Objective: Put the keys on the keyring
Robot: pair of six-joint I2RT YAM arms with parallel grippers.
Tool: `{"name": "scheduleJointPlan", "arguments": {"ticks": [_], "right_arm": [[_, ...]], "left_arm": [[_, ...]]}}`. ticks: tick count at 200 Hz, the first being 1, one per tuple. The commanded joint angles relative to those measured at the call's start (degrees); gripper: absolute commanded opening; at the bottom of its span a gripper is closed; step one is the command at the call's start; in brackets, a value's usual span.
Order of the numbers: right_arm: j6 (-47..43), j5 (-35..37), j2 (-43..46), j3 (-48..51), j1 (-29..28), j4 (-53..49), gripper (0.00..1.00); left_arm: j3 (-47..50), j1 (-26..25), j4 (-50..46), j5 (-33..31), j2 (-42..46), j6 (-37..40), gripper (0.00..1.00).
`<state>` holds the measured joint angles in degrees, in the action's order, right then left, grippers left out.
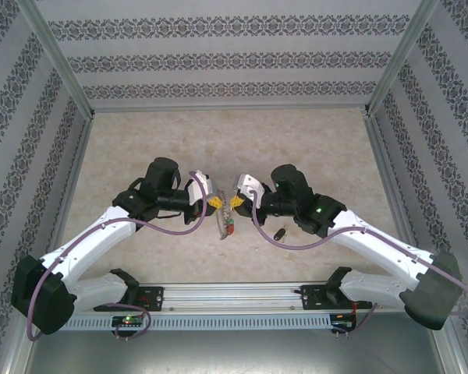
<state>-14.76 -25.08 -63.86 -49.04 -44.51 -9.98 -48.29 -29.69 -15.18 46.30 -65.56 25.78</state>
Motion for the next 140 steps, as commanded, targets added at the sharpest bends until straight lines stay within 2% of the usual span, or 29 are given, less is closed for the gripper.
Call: {"name": "scheduleJointPlan", "arguments": {"ticks": [1, 76, 140], "right_arm": [[0.99, -2.69, -0.69, -1.68, -0.60, 2.41, 0.00], [3.43, -2.80, -2.26, -2.19, -0.93, 5.30, 0.00], [2.44, 3.28, -3.31, -2.37, -2.07, 4.54, 0.00]], "left_arm": [[-1.98, -1.14, 3.32, 1.31, -0.39, -0.74, 0.00], [-2.18, -1.17, 3.33, 1.04, -1.02, -0.13, 0.00], [-2.09, -1.31, 3.97, 1.16, -1.09, -0.15, 0.00]]}}
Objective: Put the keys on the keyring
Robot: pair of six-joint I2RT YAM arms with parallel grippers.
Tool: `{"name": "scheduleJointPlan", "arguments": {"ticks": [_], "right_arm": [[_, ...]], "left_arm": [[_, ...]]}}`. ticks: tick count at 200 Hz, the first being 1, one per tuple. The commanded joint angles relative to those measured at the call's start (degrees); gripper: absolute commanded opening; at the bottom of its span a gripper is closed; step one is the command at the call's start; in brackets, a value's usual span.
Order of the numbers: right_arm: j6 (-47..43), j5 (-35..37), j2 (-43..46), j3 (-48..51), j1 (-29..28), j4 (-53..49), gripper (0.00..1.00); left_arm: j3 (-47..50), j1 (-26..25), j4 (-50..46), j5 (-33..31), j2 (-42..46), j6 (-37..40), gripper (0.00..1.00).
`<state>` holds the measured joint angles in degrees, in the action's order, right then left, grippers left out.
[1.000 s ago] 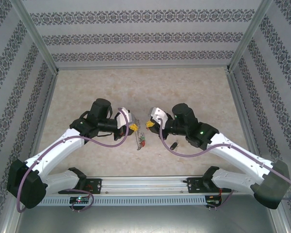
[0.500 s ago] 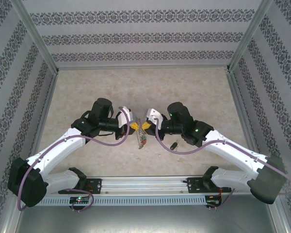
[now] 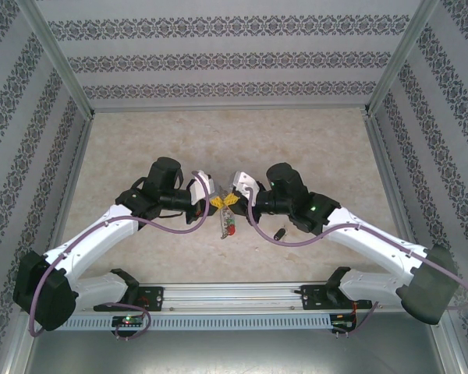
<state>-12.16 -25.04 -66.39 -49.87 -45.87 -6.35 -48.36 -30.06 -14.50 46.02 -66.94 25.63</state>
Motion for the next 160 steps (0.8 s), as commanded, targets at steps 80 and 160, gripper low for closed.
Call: {"name": "scheduleJointPlan", "arguments": {"ticks": [80, 160], "right_arm": [[2.04, 10.23, -0.70, -1.72, -0.90, 0.57, 0.00], [4.63, 15.29, -0.14, -2.39, -0.06, -2.90, 0.00]], "left_arm": [[-1.44, -0.89, 3.21, 0.88, 0.51, 0.45, 0.00], [1.72, -0.87, 7.00, -0.91, 0.79, -0.09, 0.00]]}}
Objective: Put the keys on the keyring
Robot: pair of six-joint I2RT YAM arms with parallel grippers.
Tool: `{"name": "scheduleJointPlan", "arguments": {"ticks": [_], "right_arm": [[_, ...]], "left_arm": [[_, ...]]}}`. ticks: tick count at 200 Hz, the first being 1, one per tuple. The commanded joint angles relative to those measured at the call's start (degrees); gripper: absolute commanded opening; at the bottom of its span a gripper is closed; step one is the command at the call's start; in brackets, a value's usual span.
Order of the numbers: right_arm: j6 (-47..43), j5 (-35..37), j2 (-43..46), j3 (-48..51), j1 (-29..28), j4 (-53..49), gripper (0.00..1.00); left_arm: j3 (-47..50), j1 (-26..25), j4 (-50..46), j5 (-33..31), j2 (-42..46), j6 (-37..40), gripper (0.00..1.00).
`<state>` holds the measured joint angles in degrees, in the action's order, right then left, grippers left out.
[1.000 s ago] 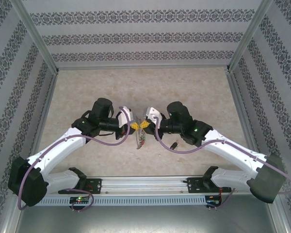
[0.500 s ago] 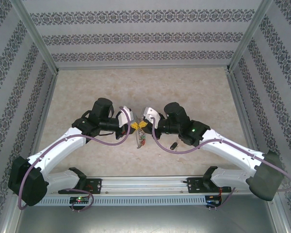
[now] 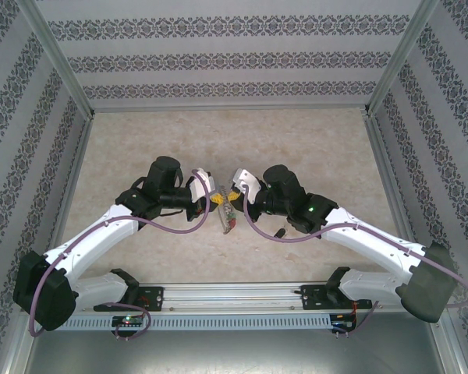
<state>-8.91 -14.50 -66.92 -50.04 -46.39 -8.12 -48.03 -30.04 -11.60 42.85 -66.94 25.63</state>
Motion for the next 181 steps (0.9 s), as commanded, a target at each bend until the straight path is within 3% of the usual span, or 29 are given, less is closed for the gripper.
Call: {"name": "scheduleJointPlan", "arguments": {"ticks": [1, 104, 120, 140, 181], "right_arm": [[1.40, 4.75, 0.38, -2.23, 0.49, -1.12, 0.00], [-2.14, 5.21, -0.84, -6.02, -2.46, -3.80, 0.00], [-2.51, 4.86, -1.20, -6.44, -2.65, -4.09, 0.00], [-2.61, 4.58, -1.46, -6.66, -2.83, -4.17, 0.00], [-2.91, 4.48, -1.64, -6.51, -2.99, -4.22, 0.00]], "left_arm": [[1.42, -0.94, 4.11, 2.25, 0.77, -0.07, 0.00], [8.06, -0.91, 12.64, -1.66, 0.00, -2.93, 0.03], [8.22, -0.96, 13.00, -1.76, -0.24, -2.95, 0.11], [8.06, -0.98, 13.27, -1.38, -0.39, -3.15, 0.13], [6.82, -0.93, 12.62, -1.48, -0.44, -2.73, 0.29]]}}
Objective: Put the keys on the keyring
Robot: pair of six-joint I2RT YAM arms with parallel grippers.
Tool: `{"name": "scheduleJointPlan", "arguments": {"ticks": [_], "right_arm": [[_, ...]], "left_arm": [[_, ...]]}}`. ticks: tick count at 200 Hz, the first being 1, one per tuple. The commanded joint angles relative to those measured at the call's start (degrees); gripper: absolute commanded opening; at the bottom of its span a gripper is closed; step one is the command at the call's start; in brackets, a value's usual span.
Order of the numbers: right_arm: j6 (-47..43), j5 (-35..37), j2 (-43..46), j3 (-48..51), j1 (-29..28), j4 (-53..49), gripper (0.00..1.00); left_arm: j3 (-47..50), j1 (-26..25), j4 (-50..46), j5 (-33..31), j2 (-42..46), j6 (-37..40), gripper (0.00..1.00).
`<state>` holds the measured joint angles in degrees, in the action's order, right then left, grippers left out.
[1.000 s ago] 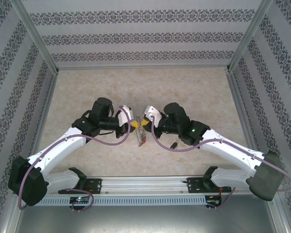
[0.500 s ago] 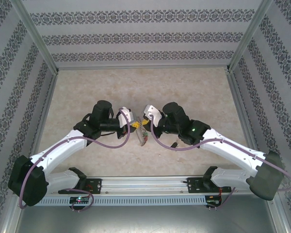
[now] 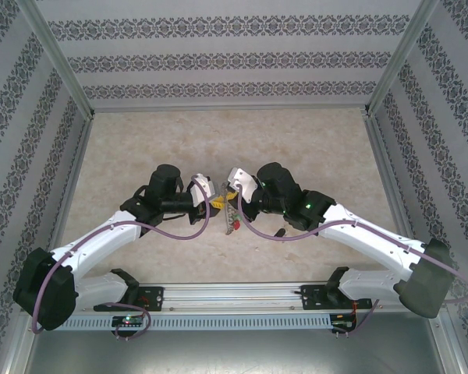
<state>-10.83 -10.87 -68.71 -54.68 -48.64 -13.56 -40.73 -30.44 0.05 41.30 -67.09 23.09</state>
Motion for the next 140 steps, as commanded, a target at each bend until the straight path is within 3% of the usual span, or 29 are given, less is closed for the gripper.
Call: {"name": "scheduleJointPlan", "arguments": {"ticks": [1, 140], "right_arm": [[-1.01, 0.85, 0.15, -1.90, -0.75, 1.24, 0.00], [-1.65, -0.46, 0.04, -0.92, -0.75, 1.91, 0.00]], "left_arm": [[-0.53, -0.57, 0.99, 0.09, -0.26, -0.13, 0.29], [-3.17, -0.53, -0.04, 0.18, 0.51, 0.55, 0.29]]}}
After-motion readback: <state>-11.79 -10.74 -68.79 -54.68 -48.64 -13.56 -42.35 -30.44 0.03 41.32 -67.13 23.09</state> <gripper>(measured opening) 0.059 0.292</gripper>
